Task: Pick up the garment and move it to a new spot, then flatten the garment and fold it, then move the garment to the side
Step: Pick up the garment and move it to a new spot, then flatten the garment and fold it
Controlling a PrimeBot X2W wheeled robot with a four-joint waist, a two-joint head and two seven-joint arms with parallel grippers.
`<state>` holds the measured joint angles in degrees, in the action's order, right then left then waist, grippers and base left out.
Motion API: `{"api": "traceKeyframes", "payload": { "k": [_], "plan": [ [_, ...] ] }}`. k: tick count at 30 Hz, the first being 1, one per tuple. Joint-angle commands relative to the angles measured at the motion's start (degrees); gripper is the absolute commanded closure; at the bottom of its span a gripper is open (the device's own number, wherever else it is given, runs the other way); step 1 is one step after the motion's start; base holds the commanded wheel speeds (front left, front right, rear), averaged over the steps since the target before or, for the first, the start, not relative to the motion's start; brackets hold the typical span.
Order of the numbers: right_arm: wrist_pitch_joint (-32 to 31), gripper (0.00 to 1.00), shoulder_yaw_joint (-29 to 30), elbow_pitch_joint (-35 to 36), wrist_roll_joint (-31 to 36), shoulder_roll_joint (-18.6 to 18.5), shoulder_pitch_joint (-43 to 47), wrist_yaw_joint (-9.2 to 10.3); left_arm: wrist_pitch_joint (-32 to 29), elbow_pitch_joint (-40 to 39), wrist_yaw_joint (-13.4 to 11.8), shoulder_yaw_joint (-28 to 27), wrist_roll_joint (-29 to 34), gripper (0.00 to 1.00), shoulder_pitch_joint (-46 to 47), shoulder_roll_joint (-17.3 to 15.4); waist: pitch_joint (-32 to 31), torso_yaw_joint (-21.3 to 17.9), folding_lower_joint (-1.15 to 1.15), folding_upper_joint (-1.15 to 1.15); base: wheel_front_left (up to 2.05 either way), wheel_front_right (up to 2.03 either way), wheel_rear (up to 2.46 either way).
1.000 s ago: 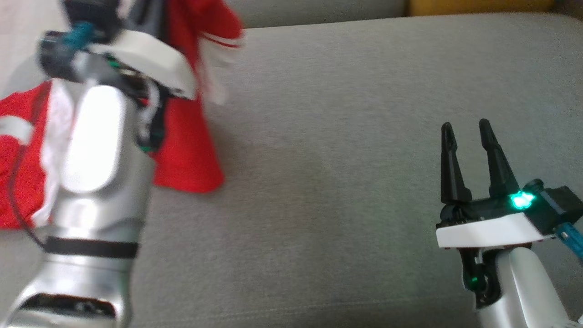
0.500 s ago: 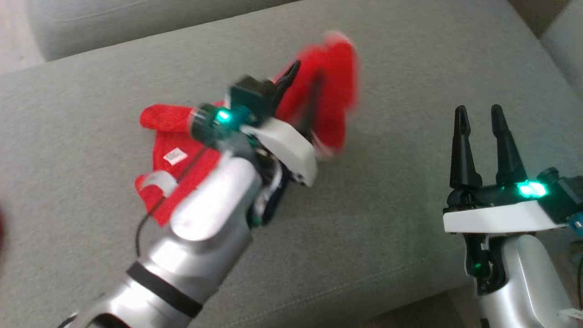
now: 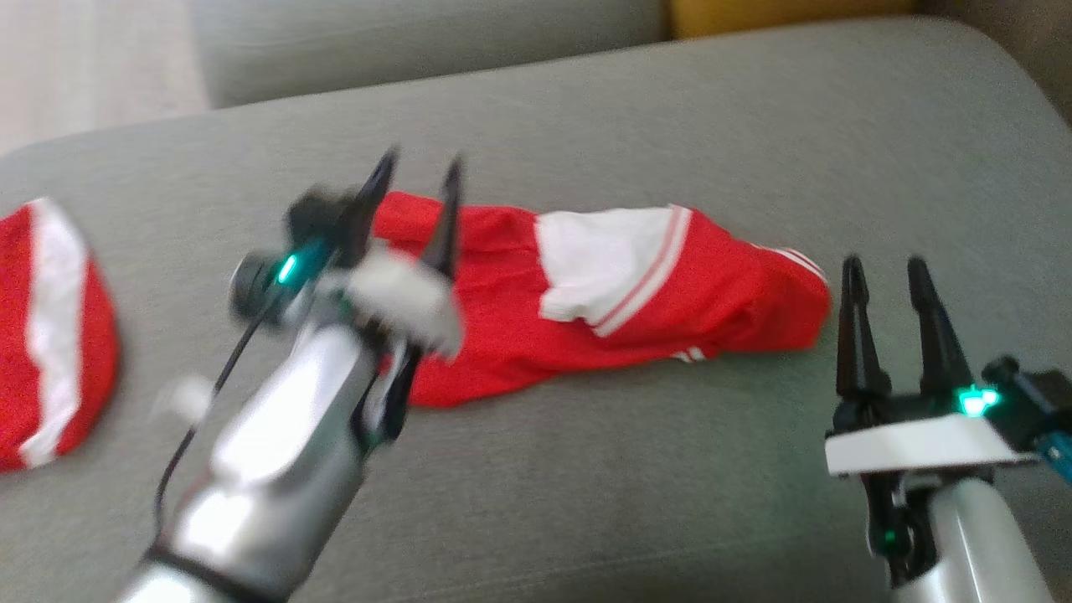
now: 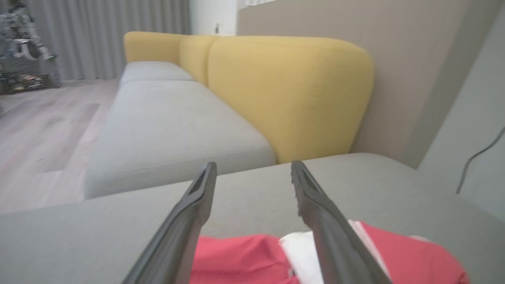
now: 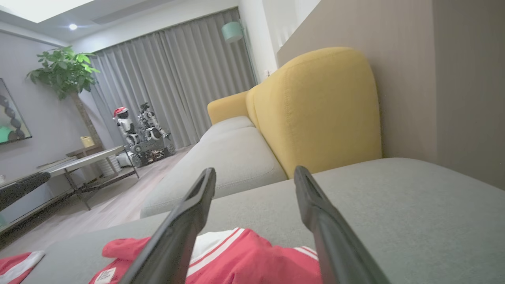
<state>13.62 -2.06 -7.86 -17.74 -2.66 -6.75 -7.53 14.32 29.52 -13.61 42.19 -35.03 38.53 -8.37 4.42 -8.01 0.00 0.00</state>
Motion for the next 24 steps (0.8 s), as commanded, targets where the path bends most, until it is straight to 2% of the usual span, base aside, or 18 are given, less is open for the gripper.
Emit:
{"api": "traceKeyframes", "payload": {
  "k": [1,6,11,18,24],
  "plan": [
    [-0.3,0.00,-0.8,1.4,0.6,-0.2,0.0,0.04,0.6,-3.3,-0.1,-2.9,0.3,0.00,-2.2,-2.7,-3.0,4.6,0.00,0.00,0.00,0.00,0.00],
    [-2.0,0.00,-0.2,0.5,1.8,-0.2,3.4,0.04,0.7,-12.0,-1.0,-6.4,1.3,0.00,-15.7,-5.7,-5.2,8.9,0.00,0.00,0.00,0.00,0.00],
    [-3.0,0.00,1.4,-0.1,2.3,-0.2,5.2,0.04,0.7,-19.4,-3.2,-10.8,3.7,0.00,-26.3,-3.8,-5.6,11.9,0.00,0.00,0.00,0.00,0.00],
    [-5.4,0.00,3.2,-1.8,3.6,-0.2,3.6,0.04,0.7,-20.8,-1.6,-13.6,8.1,0.00,-28.5,-0.4,-5.5,13.2,0.00,0.00,0.00,0.00,0.00],
    [-10.3,0.00,6.5,-6.5,5.8,-0.2,-1.6,0.04,0.7,-19.8,0.1,-16.2,9.5,0.00,-30.2,1.1,-4.6,14.0,0.00,0.00,0.00,0.00,0.00]
  ]
}}
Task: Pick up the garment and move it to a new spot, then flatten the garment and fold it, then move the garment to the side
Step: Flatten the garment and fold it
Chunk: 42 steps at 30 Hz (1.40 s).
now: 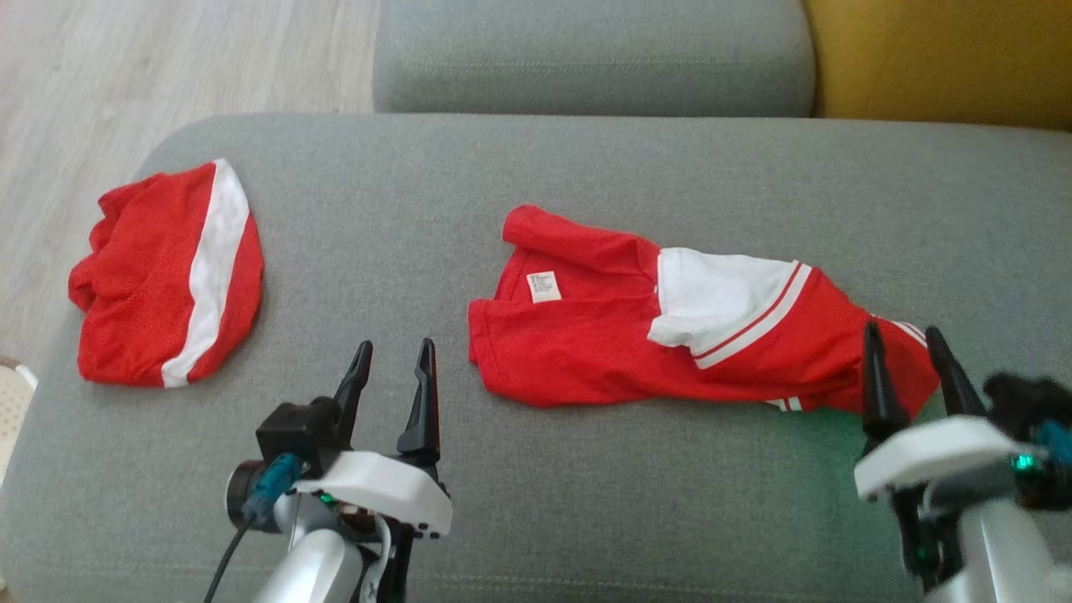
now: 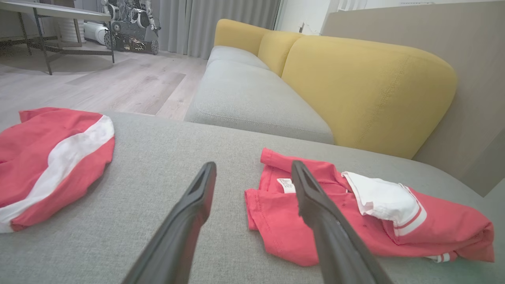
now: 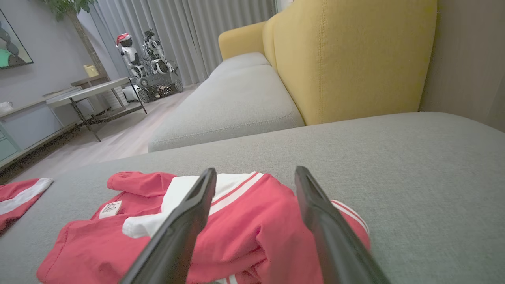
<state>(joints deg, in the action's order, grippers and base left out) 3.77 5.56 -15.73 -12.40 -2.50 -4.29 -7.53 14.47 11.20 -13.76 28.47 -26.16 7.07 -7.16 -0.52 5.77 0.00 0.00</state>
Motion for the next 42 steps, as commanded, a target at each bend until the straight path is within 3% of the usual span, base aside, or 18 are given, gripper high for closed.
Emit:
{"api": "traceKeyframes", "payload": {
  "k": [1,10,17,18,19,20,24,28,33,36,42],
  "plan": [
    [-1.7,0.00,-0.6,0.2,0.5,-0.4,-5.3,0.04,0.5,-1.3,0.6,-2.6,0.8,0.00,1.0,0.2,0.8,0.3,0.00,0.00,0.00,0.00,0.00],
    [-9.9,0.00,5.8,-12.5,1.4,-0.4,-16.1,0.04,0.5,0.1,3.1,-3.8,2.8,0.00,1.9,2.6,5.5,1.7,0.00,0.00,0.00,0.00,0.00],
    [-14.6,0.00,6.6,-21.1,-0.5,-0.4,-21.0,0.04,0.5,0.7,4.2,-4.7,3.9,0.00,3.1,3.6,7.8,2.3,0.00,0.00,0.00,0.00,0.00],
    [-15.1,0.27,6.0,-21.9,-1.7,-0.4,-21.4,0.04,0.5,0.8,4.4,-4.8,4.0,0.00,3.2,3.7,7.9,2.3,0.00,0.00,0.00,0.00,0.00],
    [-15.1,0.88,5.7,-22.5,-2.7,-0.4,-21.7,0.04,0.5,0.9,4.4,-4.9,4.1,0.00,3.2,3.8,8.0,2.3,0.00,0.00,0.00,0.00,0.00],
    [-14.8,1.00,5.4,-22.9,-3.0,-0.4,-21.9,0.04,0.5,1.1,4.6,-4.9,4.2,0.00,3.3,3.9,8.0,2.3,0.00,0.00,0.00,0.00,0.00],
    [-10.5,1.00,5.9,-23.0,-4.2,-0.4,-23.1,0.04,0.5,1.7,4.9,-5.0,4.3,0.00,3.3,4.1,7.4,2.0,0.00,0.00,0.00,0.00,0.00],
    [-5.1,1.00,10.3,-21.7,-3.4,-0.4,-25.1,0.04,0.5,1.9,5.0,-5.2,4.1,0.00,2.8,4.2,5.8,1.4,0.00,0.00,0.00,0.00,0.00],
    [-1.0,1.00,19.0,-17.3,1.9,-2.4,-30.4,0.04,0.5,2.1,5.4,-5.1,3.9,0.00,1.7,4.2,3.2,1.2,0.00,0.00,0.00,0.00,0.00],
    [-0.1,1.00,21.4,-13.3,6.7,-4.5,-34.0,0.04,0.5,2.1,5.6,-4.6,3.3,0.00,0.9,4.3,1.6,1.5,0.00,0.00,0.00,0.00,0.00],
    [-3.0,1.00,10.2,-6.1,11.2,-5.0,-36.1,0.04,0.5,1.9,5.7,-3.8,2.4,0.00,-1.0,4.3,-0.4,2.5,0.00,0.00,0.00,0.00,0.00]
  ]
}}
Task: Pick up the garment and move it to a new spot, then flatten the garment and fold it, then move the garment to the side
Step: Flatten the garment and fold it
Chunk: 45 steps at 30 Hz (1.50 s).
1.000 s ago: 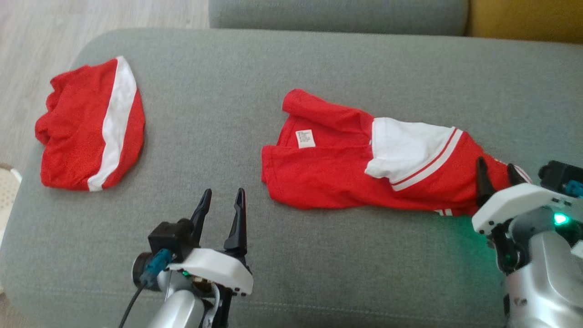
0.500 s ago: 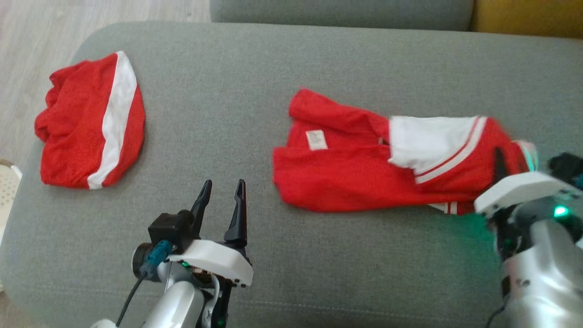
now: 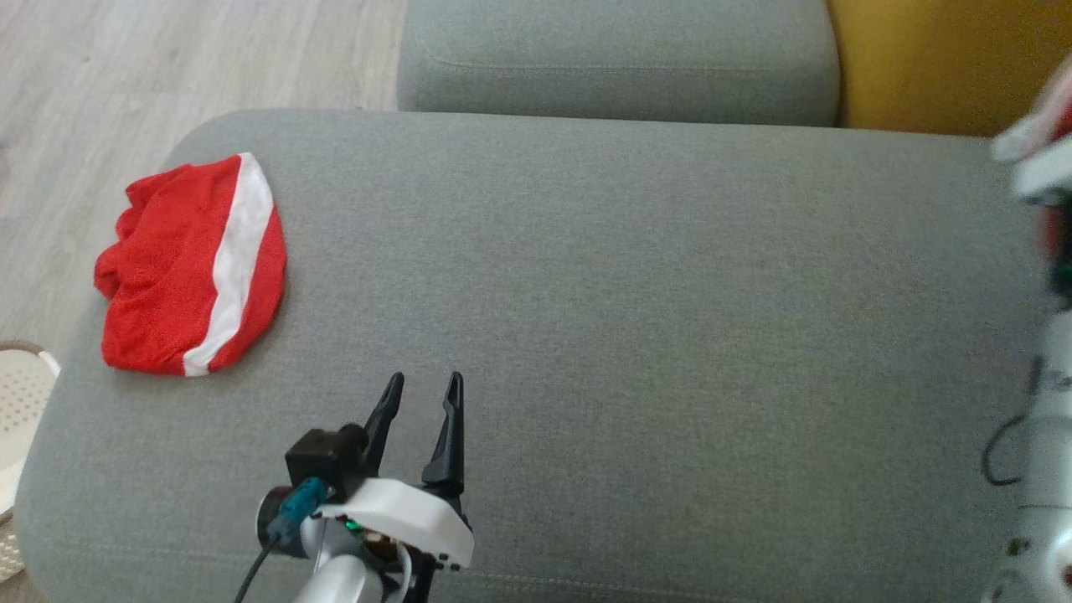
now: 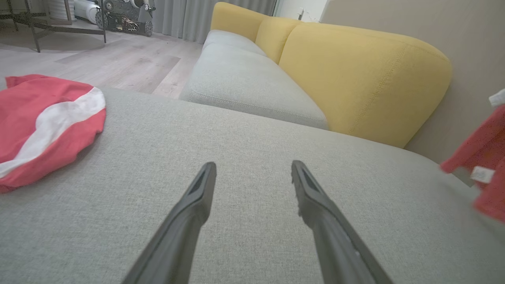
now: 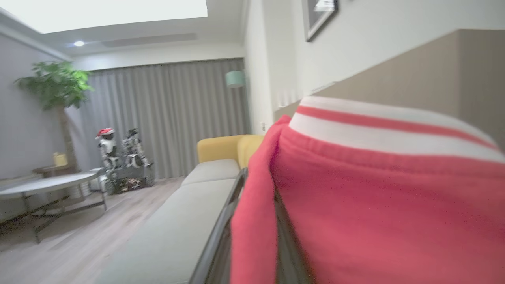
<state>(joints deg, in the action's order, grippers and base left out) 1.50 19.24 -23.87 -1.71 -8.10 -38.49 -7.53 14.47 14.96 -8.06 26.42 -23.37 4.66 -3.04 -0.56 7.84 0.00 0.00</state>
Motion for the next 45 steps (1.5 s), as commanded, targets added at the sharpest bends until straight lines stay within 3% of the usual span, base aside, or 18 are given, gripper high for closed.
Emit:
{"api": "traceKeyframes", "payload": {
  "k": [1,6,8,12,13,18,21,32,45],
  "plan": [
    [-1.5,1.00,-6.4,2.6,0.8,1.0,-1.4,0.04,0.5,-1.9,0.0,-1.7,-0.5,0.00,1.2,0.1,-0.4,0.6,0.00,0.00,0.00,0.00,0.00],
    [-4.5,1.00,-21.2,-0.5,1.5,3.1,3.5,0.04,0.5,-2.2,0.1,-1.0,-0.7,0.00,1.1,0.2,0.5,1.8,0.00,0.00,0.00,0.00,0.00],
    [-3.3,0.00,-24.7,-4.3,2.5,4.2,4.8,0.04,0.5,-2.3,0.1,-0.6,-0.9,0.00,1.5,0.2,1.2,2.3,0.00,0.00,0.00,0.00,0.00],
    [-1.1,0.00,-33.5,-12.9,-3.7,5.2,5.4,0.04,0.5,-1.8,0.2,1.1,-1.4,0.00,2.6,0.2,2.3,4.6,0.00,0.00,0.00,0.00,0.00],
    [-1.1,0.00,-33.5,-12.9,-3.7,5.2,5.4,0.04,0.5,-1.8,0.2,1.1,-1.4,0.00,2.6,0.2,2.3,4.6,0.00,0.00,0.00,0.00,0.00],
    [1.1,0.00,-46.2,-15.1,-15.2,5.2,4.2,0.04,0.5,-1.3,-0.2,1.5,-1.8,0.00,3.0,0.2,2.1,5.9,0.00,0.00,0.00,0.00,0.00],
    [1.8,0.00,-48.6,-15.4,-19.9,5.2,3.3,0.04,0.5,-1.3,-0.5,1.0,-2.1,0.00,2.7,0.2,1.4,5.6,0.00,0.00,0.00,0.00,0.00],
    [10.0,0.00,-36.2,-16.4,-14.7,5.1,4.5,0.04,0.5,-3.8,-1.1,-1.0,-2.8,0.00,2.0,0.2,-1.2,0.0,0.00,0.00,0.00,0.00,0.00],
    [12.1,0.00,-22.8,4.0,-12.4,5.1,27.0,0.04,0.5,-5.2,-1.4,-1.8,-2.9,0.00,0.5,0.2,-1.8,-5.9,0.00,0.00,0.00,0.00,0.00]
  ]
}}
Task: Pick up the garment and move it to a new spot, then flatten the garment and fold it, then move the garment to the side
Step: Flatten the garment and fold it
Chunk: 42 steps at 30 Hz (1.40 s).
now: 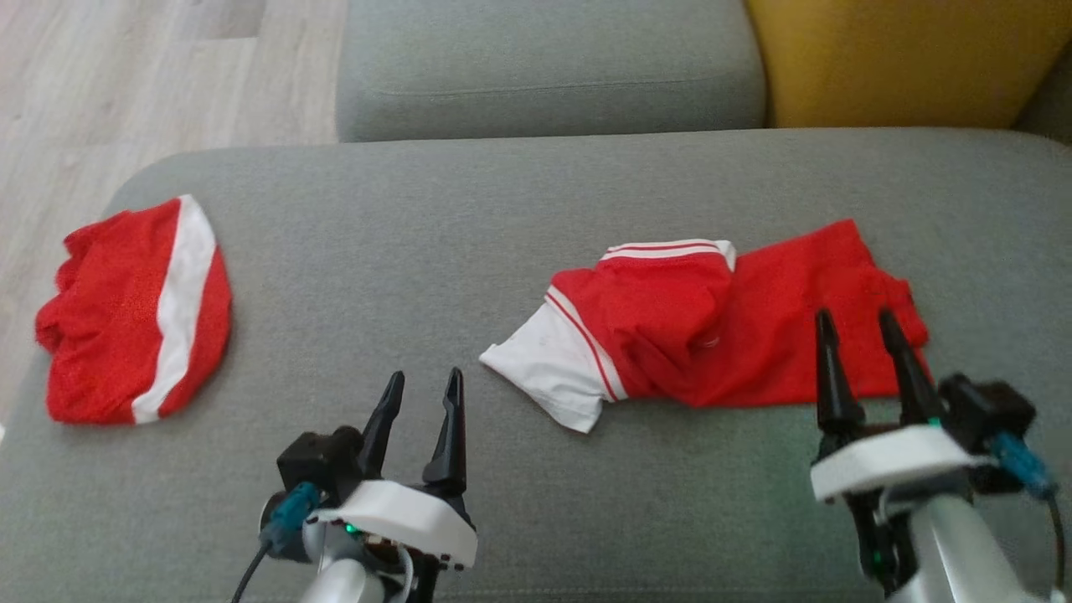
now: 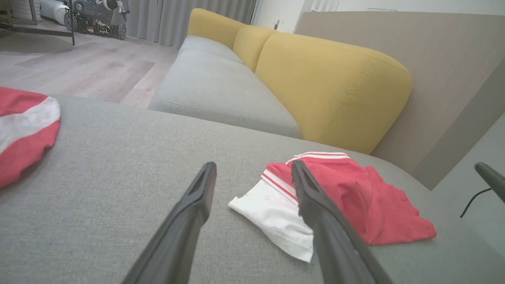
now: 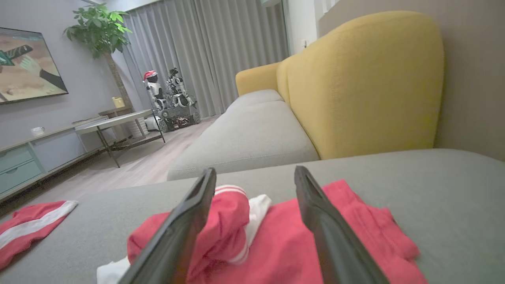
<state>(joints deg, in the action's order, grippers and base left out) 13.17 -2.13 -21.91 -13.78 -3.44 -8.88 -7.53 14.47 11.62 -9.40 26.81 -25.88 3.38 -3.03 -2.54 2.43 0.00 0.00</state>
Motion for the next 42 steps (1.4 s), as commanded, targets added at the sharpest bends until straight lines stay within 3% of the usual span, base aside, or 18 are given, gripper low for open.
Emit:
{"api": "traceKeyframes", "payload": {
  "k": [1,7,14,25,33,34,35,42],
  "plan": [
    [0.1,0.00,-1.3,3.4,-0.3,0.5,-1.3,0.04,0.5,-1.8,-0.1,-2.2,-0.3,0.00,1.7,0.1,0.3,-0.8,0.00,0.00,0.00,0.00,0.00],
    [-2.0,0.00,-0.7,8.4,-2.3,0.5,1.9,0.04,0.5,-1.4,0.2,-2.2,-0.1,0.00,2.5,0.1,0.9,-2.5,0.00,0.00,0.00,0.00,0.00],
    [-5.7,0.00,-2.3,7.8,-3.9,0.6,0.4,0.04,0.5,-0.7,0.6,-1.2,-0.1,0.00,3.5,0.1,1.8,-2.1,0.00,0.00,0.00,0.00,0.00],
    [-15.8,0.00,-0.1,-8.6,-14.9,0.6,-15.3,0.04,0.5,0.3,0.5,0.8,0.2,0.00,5.5,0.1,9.4,4.9,0.00,0.00,0.00,0.00,0.00],
    [-18.4,0.00,3.7,-19.9,-16.7,-0.1,-21.9,0.04,0.5,-0.3,0.1,1.4,-0.2,0.00,6.9,0.1,11.8,9.1,0.00,0.00,0.00,0.00,0.00],
    [-18.8,0.31,3.7,-20.9,-17.3,-0.2,-22.5,0.04,0.5,-0.3,0.1,1.5,-0.2,0.00,6.9,0.1,11.9,9.4,0.00,0.00,0.00,0.00,0.00],
    [-18.8,1.00,3.8,-21.6,-17.9,-0.2,-23.0,0.04,0.5,-0.3,0.0,1.5,-0.3,0.00,6.9,0.1,11.8,9.7,0.00,0.00,0.00,0.00,0.00],
    [-10.6,1.00,4.2,-21.5,-16.5,-3.5,-27.9,0.04,0.5,0.1,-0.2,1.3,-0.5,0.00,6.4,0.1,9.9,10.4,0.00,0.00,0.00,0.00,0.00]
  ]
}}
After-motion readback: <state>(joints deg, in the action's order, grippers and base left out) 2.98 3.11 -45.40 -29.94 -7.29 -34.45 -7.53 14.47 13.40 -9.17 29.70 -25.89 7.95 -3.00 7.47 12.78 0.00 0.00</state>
